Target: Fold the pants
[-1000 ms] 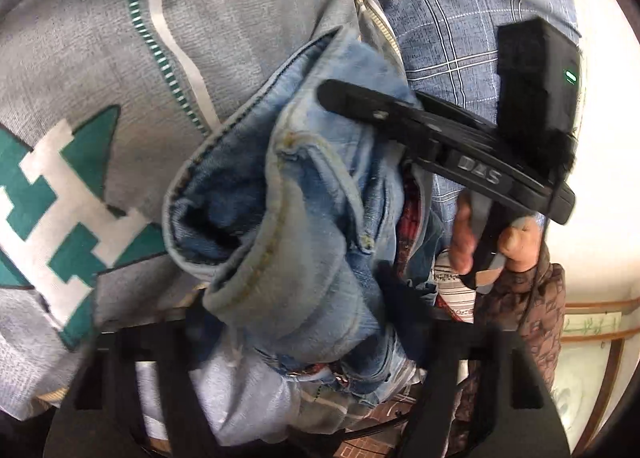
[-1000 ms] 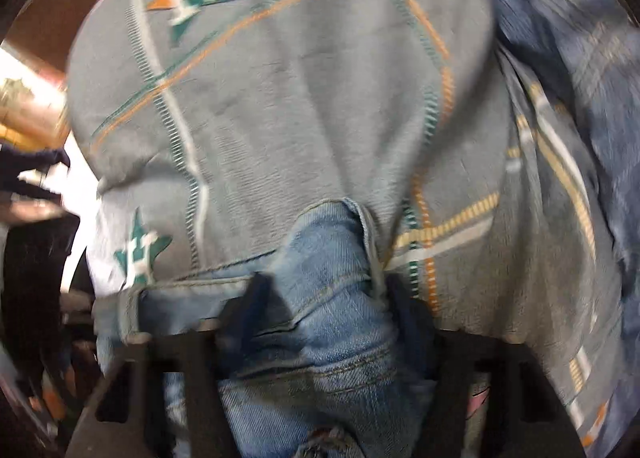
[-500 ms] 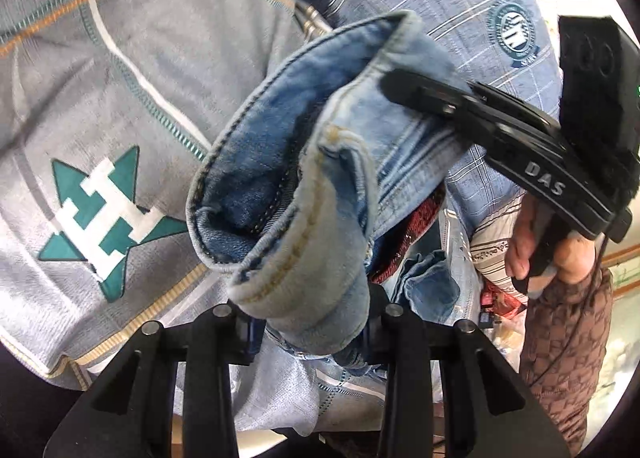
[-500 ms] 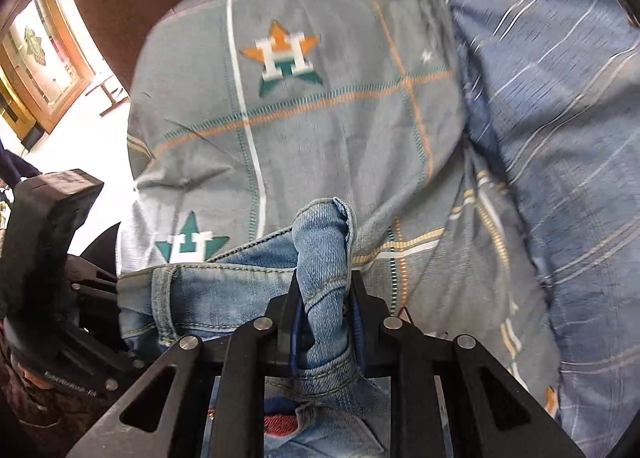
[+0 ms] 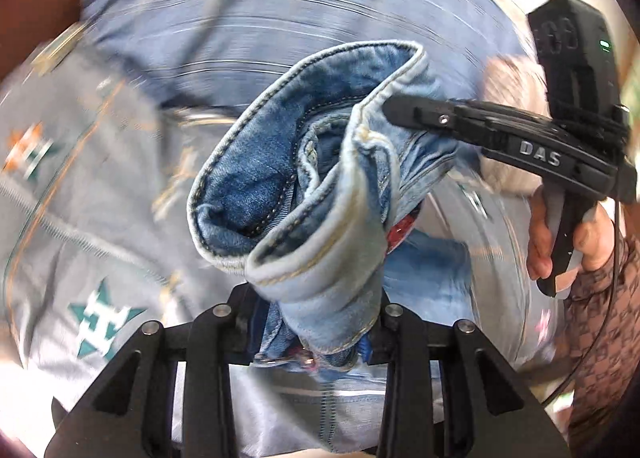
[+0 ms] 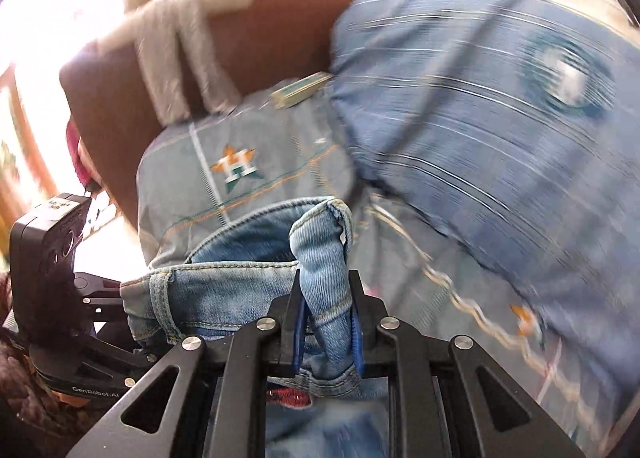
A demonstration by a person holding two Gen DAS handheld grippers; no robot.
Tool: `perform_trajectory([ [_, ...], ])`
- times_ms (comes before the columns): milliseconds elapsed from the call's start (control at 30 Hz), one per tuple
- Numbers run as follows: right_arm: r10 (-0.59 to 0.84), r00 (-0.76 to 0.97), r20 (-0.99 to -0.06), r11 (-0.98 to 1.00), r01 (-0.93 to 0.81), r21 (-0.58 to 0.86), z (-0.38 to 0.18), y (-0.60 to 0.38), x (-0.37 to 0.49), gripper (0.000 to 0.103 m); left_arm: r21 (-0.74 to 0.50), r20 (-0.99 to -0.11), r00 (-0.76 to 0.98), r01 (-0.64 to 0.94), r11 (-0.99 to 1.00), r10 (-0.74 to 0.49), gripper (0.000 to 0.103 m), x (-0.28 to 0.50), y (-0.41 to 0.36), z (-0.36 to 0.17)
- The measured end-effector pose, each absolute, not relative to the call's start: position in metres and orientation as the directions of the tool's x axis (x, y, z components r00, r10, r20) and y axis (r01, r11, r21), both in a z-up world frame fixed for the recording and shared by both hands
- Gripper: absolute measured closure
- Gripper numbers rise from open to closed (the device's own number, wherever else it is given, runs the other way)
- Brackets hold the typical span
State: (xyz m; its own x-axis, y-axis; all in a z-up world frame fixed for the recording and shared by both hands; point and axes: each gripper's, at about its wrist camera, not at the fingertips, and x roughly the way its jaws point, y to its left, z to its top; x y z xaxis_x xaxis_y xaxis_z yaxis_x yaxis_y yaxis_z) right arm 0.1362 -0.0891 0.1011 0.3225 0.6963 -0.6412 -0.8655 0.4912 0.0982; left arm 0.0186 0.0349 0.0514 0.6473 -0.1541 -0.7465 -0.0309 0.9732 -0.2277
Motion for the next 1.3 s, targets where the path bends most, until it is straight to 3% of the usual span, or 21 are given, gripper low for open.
perform_trajectory([
  [167, 0.673, 0.384, -0.632, 0.631, -0.744, 0.22, 0.059, -0.18, 0.141, 0.085, -0.155, -0.784, 0.572, 0.198, 0.968, -0.243, 0.069, 0.027, -0.042, 0.034],
  [367, 0.582, 0.442, -0.682, 0.778, -0.547, 0.31, -0.005, -0.251, 0.138, 0.073, -0.003, -0.87, 0.455, 0.378, 0.926, -0.188, 0.055, 0.031, -0.11, -0.009],
  [400, 0.563, 0.452, -0.692, 0.799, -0.512, 0.315, -0.014, -0.26, 0.135, 0.073, 0.013, -0.873, 0.453, 0.394, 0.919, -0.182, 0.049, 0.029, -0.113, -0.01],
  [533, 0.529, 0.52, -0.67, 0.845, -0.398, 0.358, -0.018, -0.297, 0.117, 0.07, -0.078, -0.879, 0.392, 0.444, 0.892, -0.272, 0.04, 0.024, -0.103, 0.005],
  [633, 0.501, 0.574, -0.648, 0.865, -0.305, 0.4, -0.009, -0.332, 0.096, 0.059, -0.213, -0.866, 0.31, 0.479, 0.851, -0.391, 0.04, 0.01, -0.074, 0.024],
  [700, 0.485, 0.608, -0.629, 0.867, -0.241, 0.437, -0.001, -0.355, 0.075, 0.057, -0.255, -0.847, 0.293, 0.509, 0.822, -0.444, 0.04, 0.003, -0.049, 0.042],
  [733, 0.484, 0.617, -0.62, 0.863, -0.223, 0.453, 0.0, -0.362, 0.065, 0.051, -0.248, -0.84, 0.302, 0.523, 0.815, -0.45, 0.039, 0.002, -0.041, 0.051],
  [767, 0.492, 0.629, -0.603, 0.852, -0.203, 0.483, 0.002, -0.367, 0.054, 0.04, -0.215, -0.832, 0.338, 0.532, 0.819, -0.439, 0.033, 0.003, -0.034, 0.064],
  [800, 0.504, 0.641, -0.579, 0.832, -0.181, 0.524, 0.003, -0.371, 0.041, 0.034, -0.173, -0.826, 0.38, 0.532, 0.829, -0.416, 0.02, 0.005, -0.032, 0.076],
  [833, 0.516, 0.651, -0.556, 0.811, -0.164, 0.561, 0.002, -0.371, 0.029, 0.023, -0.107, -0.817, 0.432, 0.537, 0.837, -0.382, 0.015, 0.016, -0.03, 0.087],
  [867, 0.531, 0.658, -0.534, 0.789, -0.153, 0.596, -0.001, -0.368, 0.02, 0.019, -0.056, -0.815, 0.458, 0.548, 0.835, -0.355, 0.014, 0.029, -0.033, 0.093],
  [1067, 0.599, 0.605, -0.524, 0.698, -0.073, 0.712, -0.034, -0.333, -0.007, 0.019, 0.097, -0.865, 0.453, 0.575, 0.813, -0.217, 0.014, 0.123, -0.067, 0.087],
  [1167, 0.589, 0.602, -0.539, 0.661, 0.026, 0.75, -0.054, -0.325, -0.016, 0.019, 0.11, -0.893, 0.392, 0.666, 0.738, -0.22, 0.014, 0.142, -0.097, 0.073],
  [1300, 0.644, 0.587, -0.49, 0.552, 0.086, 0.829, -0.07, -0.319, -0.03, 0.019, 0.105, -0.913, 0.321, 0.783, 0.613, -0.253, 0.014, 0.149, -0.129, 0.056],
])
